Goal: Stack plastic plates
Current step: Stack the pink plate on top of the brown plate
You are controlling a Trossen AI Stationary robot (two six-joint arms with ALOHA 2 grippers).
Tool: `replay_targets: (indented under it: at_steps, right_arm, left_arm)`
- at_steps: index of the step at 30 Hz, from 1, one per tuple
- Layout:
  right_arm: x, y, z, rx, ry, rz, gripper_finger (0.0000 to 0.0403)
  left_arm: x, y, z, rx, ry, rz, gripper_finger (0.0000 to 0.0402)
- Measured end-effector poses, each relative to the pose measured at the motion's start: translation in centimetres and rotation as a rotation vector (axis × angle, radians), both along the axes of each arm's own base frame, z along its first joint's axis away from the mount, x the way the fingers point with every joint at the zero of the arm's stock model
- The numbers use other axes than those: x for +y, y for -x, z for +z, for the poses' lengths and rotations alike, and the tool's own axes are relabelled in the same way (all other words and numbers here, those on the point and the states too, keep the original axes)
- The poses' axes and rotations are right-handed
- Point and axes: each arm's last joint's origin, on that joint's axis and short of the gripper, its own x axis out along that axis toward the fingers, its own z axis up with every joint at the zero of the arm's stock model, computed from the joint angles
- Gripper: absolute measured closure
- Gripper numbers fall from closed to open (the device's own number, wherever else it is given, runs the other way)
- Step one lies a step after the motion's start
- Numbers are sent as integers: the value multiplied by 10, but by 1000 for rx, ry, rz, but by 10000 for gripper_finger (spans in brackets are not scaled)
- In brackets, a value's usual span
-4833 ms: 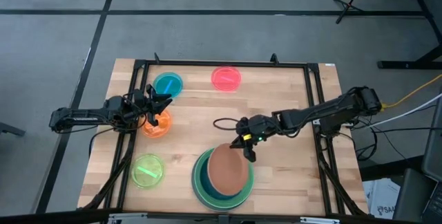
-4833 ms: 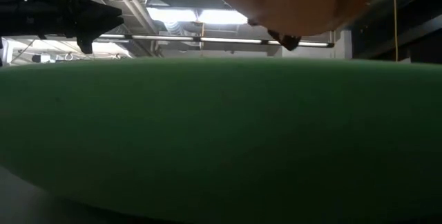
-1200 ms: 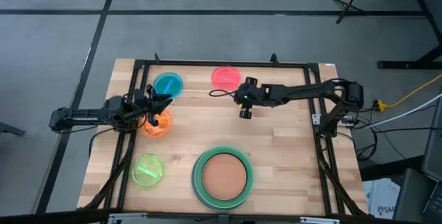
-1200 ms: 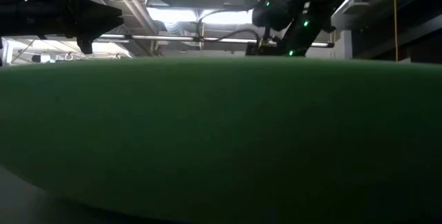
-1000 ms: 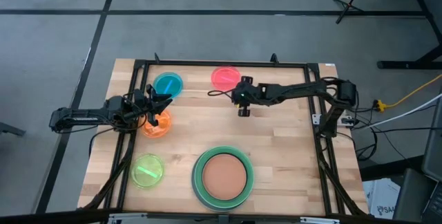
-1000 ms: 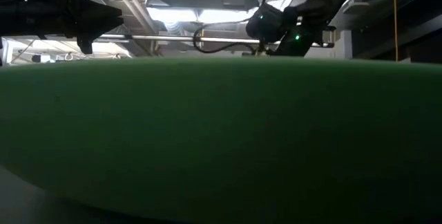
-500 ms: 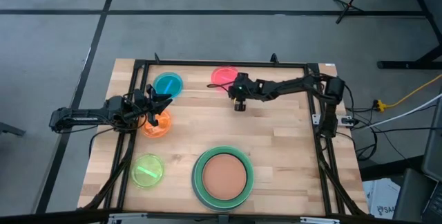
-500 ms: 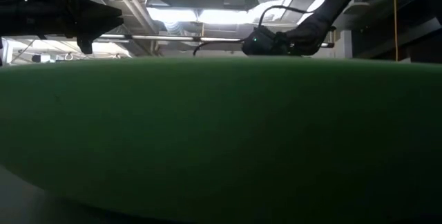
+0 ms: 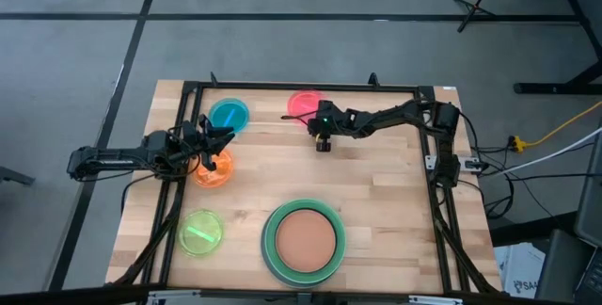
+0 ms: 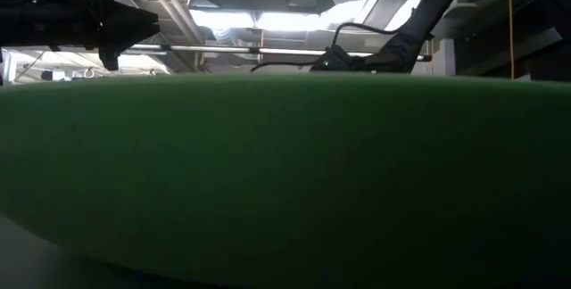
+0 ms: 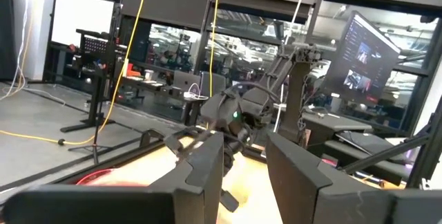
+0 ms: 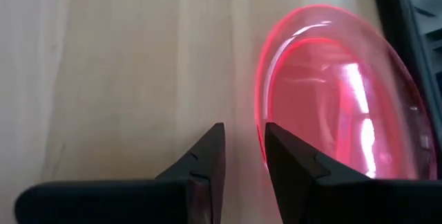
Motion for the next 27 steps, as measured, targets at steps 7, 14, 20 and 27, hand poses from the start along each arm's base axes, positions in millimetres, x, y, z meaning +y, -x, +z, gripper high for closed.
replay_targets:
  at_steps: [7,14,20,27]
  right_arm:
    - [-4,0,-5,12,25,-30,308]
    - [-10,3,-6,9,10,-42,313]
    - [-9,3,-6,14,2,-21,369]
    - [-10,3,-7,17,7,-23,393]
  left_arm:
    - [0,0,0,1,-1,1,298]
    - [0,0,0,1,0,2,298]
    - [0,0,0,1,0,2,298]
    - [0,0,0,1,0,2,298]
